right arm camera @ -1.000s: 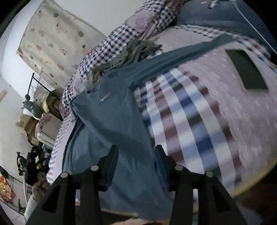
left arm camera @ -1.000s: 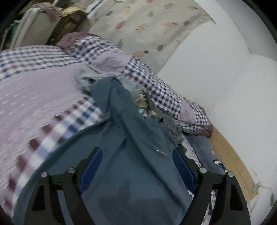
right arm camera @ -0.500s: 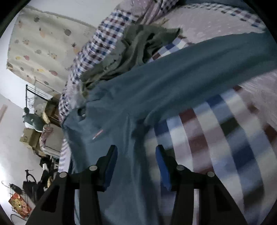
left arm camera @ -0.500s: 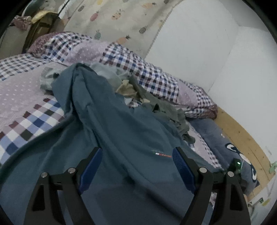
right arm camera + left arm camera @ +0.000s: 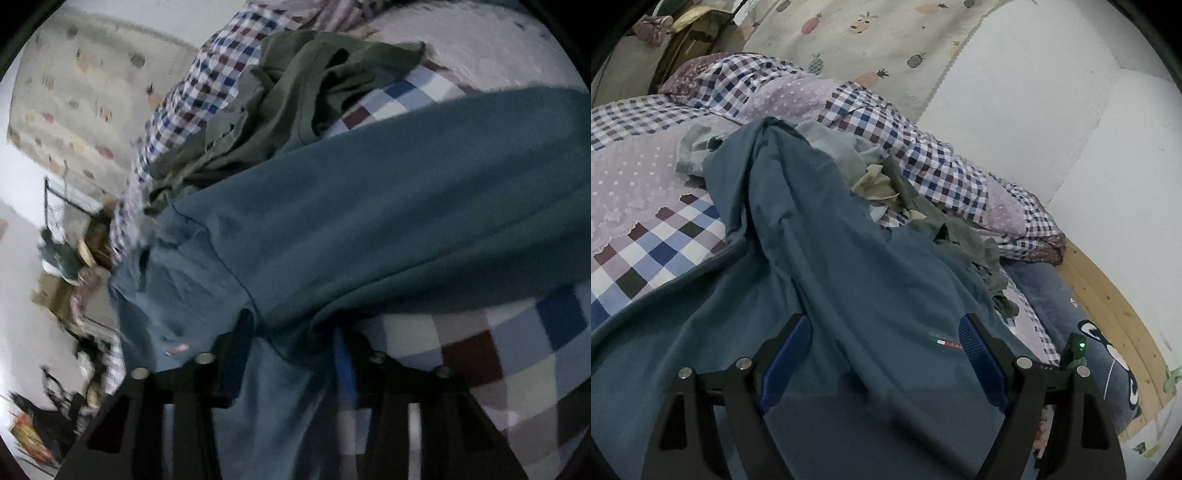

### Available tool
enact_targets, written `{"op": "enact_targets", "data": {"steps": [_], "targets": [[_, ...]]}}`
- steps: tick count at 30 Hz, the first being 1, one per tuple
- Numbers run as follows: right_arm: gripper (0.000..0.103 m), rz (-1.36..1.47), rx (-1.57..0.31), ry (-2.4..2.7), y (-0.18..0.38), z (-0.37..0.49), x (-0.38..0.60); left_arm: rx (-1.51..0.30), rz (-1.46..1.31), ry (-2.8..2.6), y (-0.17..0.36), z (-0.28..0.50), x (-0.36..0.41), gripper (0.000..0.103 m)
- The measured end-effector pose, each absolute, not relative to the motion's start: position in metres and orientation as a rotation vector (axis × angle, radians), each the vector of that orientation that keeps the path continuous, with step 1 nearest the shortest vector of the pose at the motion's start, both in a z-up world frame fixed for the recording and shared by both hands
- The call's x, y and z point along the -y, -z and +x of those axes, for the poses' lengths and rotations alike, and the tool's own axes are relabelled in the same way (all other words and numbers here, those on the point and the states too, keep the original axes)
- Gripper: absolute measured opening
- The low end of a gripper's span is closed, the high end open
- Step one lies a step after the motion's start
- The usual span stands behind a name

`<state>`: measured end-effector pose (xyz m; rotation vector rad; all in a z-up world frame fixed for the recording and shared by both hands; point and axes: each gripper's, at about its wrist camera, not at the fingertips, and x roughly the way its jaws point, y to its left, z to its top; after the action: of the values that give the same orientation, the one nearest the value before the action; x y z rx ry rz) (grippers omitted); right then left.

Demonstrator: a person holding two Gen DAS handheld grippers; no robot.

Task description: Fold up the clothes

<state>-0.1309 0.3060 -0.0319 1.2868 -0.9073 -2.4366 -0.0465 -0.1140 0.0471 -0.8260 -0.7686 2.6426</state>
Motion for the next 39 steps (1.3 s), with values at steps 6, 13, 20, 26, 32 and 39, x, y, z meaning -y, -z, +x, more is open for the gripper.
{"op": "enact_targets", "data": {"steps": [6,13,20,26,32,39], "targets": [[0.003,1.219,0.725,2.642,0.005,-0.132,-0.314,0.787,-0.797,-2.655,-0.050,-0.046,0.116,0.086],[0.004,1.315,0.763,2.665,0.011,-0.138,-0.336,0.779,-0.812,-2.660,-0.049,-0.048,0.119,0.086],[0.035,1.428,0.597,2.581,0.004,-0.140,-0.318,0.805,-0.815,-2.657,-0.050,-0.049,0.126,0.086],[0.044,1.374,0.256,2.621,-0.044,-0.116,-0.294,0.851,-0.789,-2.665,-0.056,-0.048,0.144,0.086],[0.042,1.200,-0.104,2.538,-0.096,-0.142,-0.217,0.930,-0.779,-2.656,-0.055,-0.049,0.158,0.086],[0.040,1.299,-0.443,2.468,-0.083,-0.219,-0.159,0.963,-0.768,-2.646,-0.055,-0.052,0.164,0.086]]}}
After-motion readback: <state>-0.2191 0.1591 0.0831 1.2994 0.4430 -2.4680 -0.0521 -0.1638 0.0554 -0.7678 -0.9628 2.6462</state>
